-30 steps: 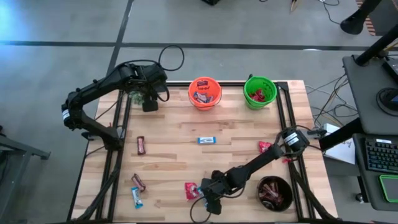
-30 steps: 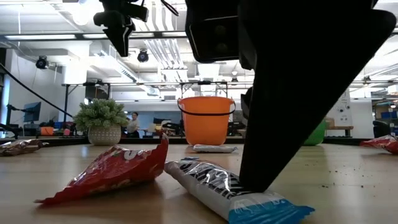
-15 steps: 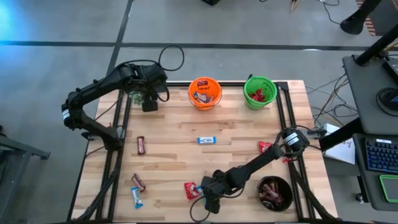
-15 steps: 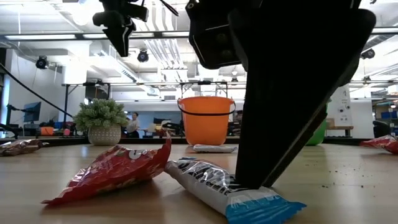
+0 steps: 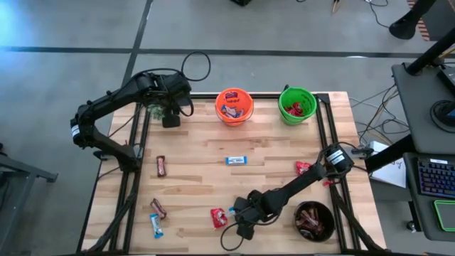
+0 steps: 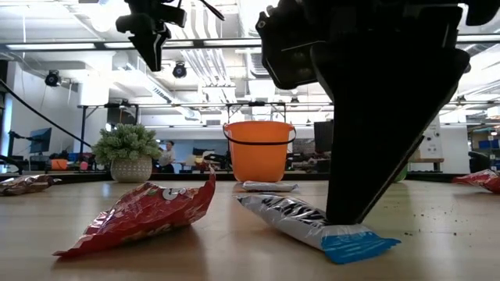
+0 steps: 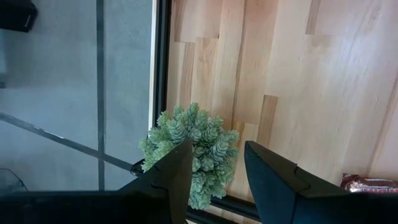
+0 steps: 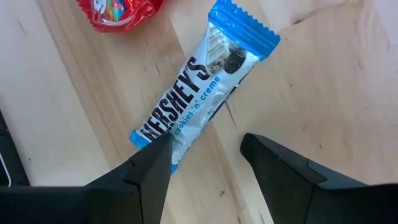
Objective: Organize candy in baskets
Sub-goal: Put the white chocolate bar into the orange bucket
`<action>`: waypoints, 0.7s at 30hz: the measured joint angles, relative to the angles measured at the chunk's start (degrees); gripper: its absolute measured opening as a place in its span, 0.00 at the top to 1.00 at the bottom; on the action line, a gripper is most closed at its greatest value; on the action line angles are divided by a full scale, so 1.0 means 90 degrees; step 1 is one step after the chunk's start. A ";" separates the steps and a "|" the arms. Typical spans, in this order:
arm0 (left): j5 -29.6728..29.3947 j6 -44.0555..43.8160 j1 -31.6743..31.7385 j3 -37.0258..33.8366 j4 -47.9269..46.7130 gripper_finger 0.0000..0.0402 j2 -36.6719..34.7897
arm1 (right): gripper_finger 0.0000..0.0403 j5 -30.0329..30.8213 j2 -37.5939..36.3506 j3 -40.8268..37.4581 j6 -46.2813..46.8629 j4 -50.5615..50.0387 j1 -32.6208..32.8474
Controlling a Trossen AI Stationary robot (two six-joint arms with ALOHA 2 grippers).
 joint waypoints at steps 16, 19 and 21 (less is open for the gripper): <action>0.0001 0.0003 0.0002 0.0000 -0.0033 0.68 0.0001 | 0.48 -0.0091 -0.0454 0.0007 0.0635 0.0351 -0.0066; 0.0000 0.0080 0.0001 0.0000 -0.0034 0.68 0.0002 | 0.48 -0.0104 -0.0453 0.0007 0.0648 0.0455 -0.0106; 0.0000 0.0087 0.0000 0.0000 -0.0032 0.68 0.0002 | 0.47 -0.0124 -0.0396 0.0030 0.0685 0.0532 -0.0131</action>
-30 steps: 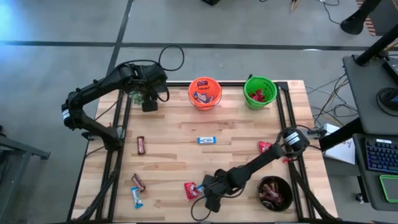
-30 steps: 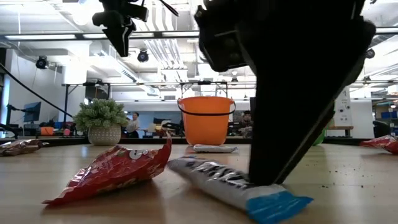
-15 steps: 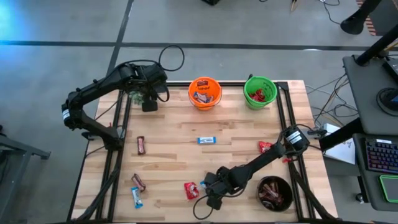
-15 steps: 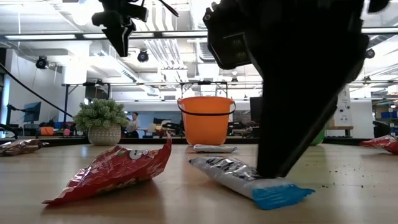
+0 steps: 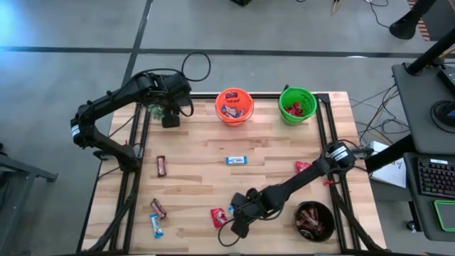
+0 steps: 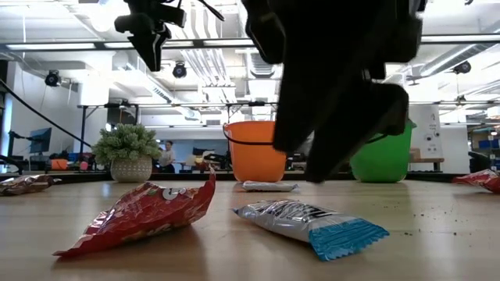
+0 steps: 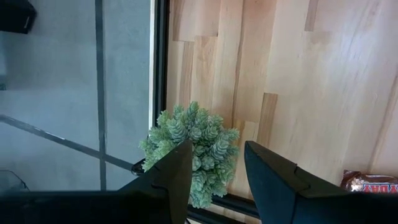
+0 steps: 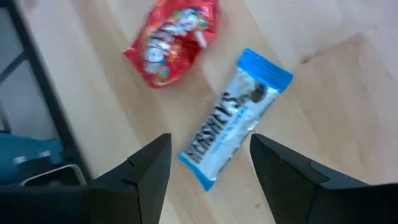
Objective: Organize candy in baskets
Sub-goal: Put the white chocolate bar into the orange bucket
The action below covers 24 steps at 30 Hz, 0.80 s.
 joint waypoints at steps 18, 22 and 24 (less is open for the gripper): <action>-0.0001 0.0216 0.0002 0.0000 -0.0014 0.68 0.0000 | 0.40 0.0147 0.0204 0.0001 0.0795 -0.0193 -0.0110; -0.0002 0.0298 0.0001 0.0000 -0.0014 0.68 0.0000 | 0.40 0.0143 0.0204 0.0001 0.0856 -0.0062 -0.0110; -0.0002 0.0326 0.0000 0.0000 -0.0014 0.68 0.0000 | 0.40 0.0082 0.0204 0.0001 0.0921 0.0145 -0.0105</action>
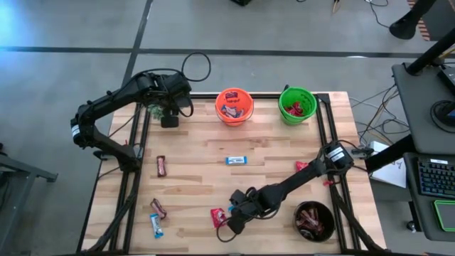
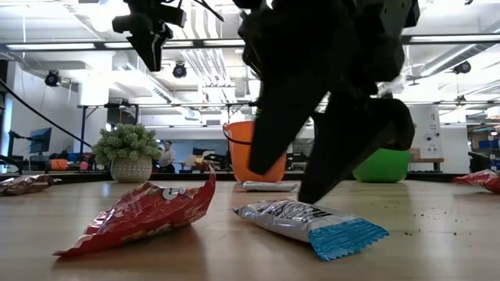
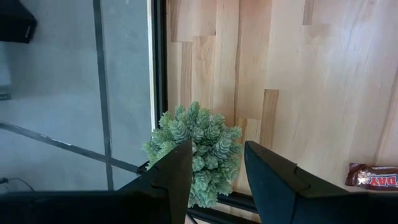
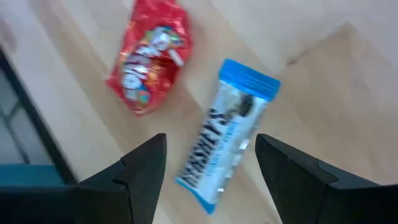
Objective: Organize candy in baskets
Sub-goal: Put the white chocolate bar into the orange bucket
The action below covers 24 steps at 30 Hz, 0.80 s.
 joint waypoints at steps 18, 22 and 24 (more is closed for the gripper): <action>0.0000 0.0007 0.0000 0.0000 0.0000 0.68 0.0000 | 0.40 -0.0057 0.0098 -0.0141 0.0171 0.0279 -0.0002; -0.0004 0.0046 0.0000 0.0000 0.0002 0.68 0.0000 | 0.40 -0.0233 0.0287 -0.0123 0.0168 0.0668 -0.0003; -0.0006 0.0054 0.0002 0.0000 0.0002 0.68 -0.0002 | 0.40 -0.0256 0.0388 -0.0102 0.0214 0.0676 0.0000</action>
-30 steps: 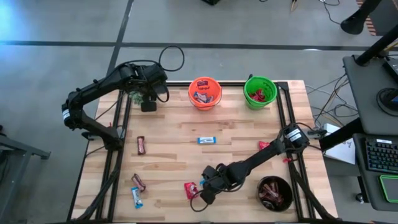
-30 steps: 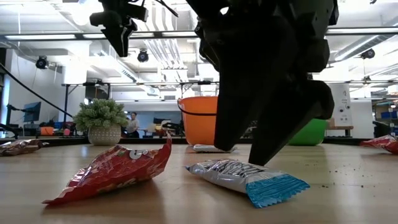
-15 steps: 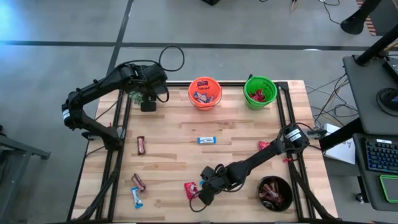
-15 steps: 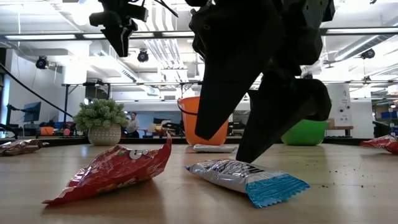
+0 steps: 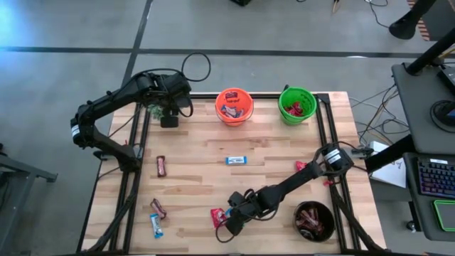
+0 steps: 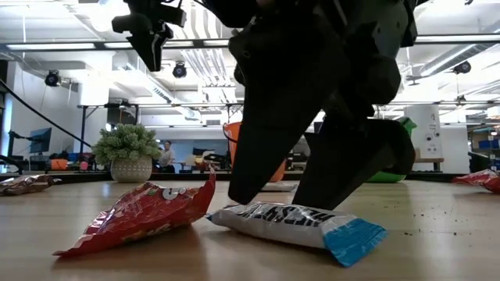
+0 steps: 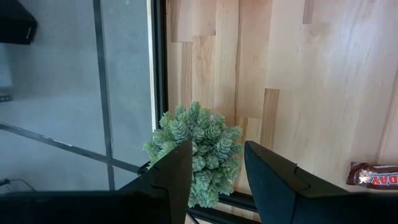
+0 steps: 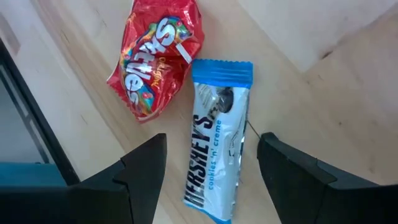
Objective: Organize candy in baskets
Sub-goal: Put the white chocolate bar into the orange bucket
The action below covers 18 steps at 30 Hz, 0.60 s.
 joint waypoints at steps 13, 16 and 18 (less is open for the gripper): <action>-0.0006 0.0001 -0.0001 0.0000 0.0000 0.68 0.0000 | 0.51 -0.0245 0.0407 0.0009 0.0481 -0.0282 0.0010; -0.0006 0.0008 -0.0001 0.0000 0.0000 0.68 0.0000 | 0.56 -0.0256 0.0407 0.0002 0.0481 -0.0301 0.0010; -0.0006 0.0048 -0.0001 0.0000 0.0001 0.68 0.0000 | 0.60 -0.0293 0.0390 -0.0003 0.0485 -0.0320 -0.0015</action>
